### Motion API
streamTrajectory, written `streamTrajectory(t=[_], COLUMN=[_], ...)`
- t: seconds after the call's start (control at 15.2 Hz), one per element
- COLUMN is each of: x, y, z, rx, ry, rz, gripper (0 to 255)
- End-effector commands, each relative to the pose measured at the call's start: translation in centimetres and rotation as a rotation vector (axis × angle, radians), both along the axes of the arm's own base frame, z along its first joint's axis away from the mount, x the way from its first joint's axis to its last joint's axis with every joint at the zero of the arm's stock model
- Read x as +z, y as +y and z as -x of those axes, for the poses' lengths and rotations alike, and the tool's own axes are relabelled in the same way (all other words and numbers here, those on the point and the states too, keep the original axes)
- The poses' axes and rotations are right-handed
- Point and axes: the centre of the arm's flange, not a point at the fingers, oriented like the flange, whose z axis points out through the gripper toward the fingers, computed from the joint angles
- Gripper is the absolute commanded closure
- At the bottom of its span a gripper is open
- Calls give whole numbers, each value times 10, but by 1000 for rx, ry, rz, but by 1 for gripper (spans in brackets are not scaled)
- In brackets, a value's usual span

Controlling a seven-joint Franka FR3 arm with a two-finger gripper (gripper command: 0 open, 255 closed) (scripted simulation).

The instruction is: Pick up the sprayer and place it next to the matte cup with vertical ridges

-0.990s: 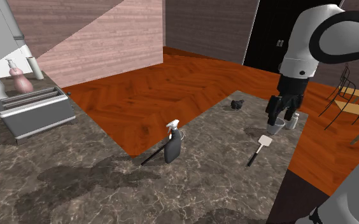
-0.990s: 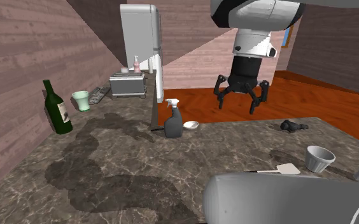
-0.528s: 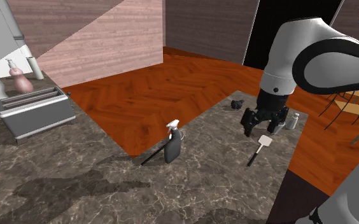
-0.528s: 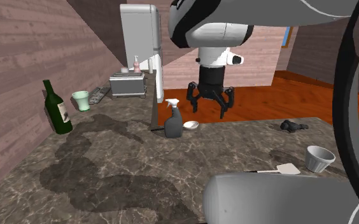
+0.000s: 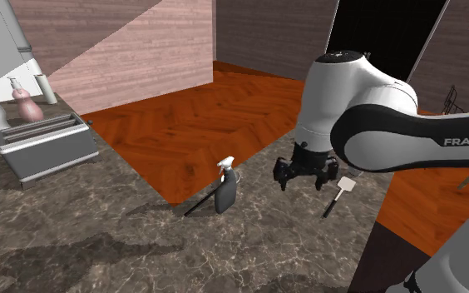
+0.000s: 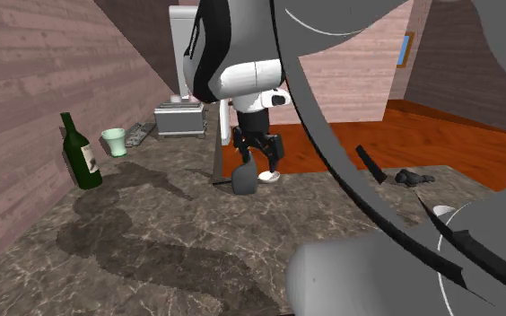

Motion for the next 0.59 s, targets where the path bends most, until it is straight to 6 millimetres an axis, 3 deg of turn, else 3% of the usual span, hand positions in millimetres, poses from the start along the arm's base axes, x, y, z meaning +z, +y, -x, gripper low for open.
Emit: streamTrajectory(t=[0.0, 0.53], x=[-16, -67], y=[23, 100], z=[-13, -84], rx=[-69, -318], ry=[-27, -127], rz=[27, 147], gripper=[0, 0])
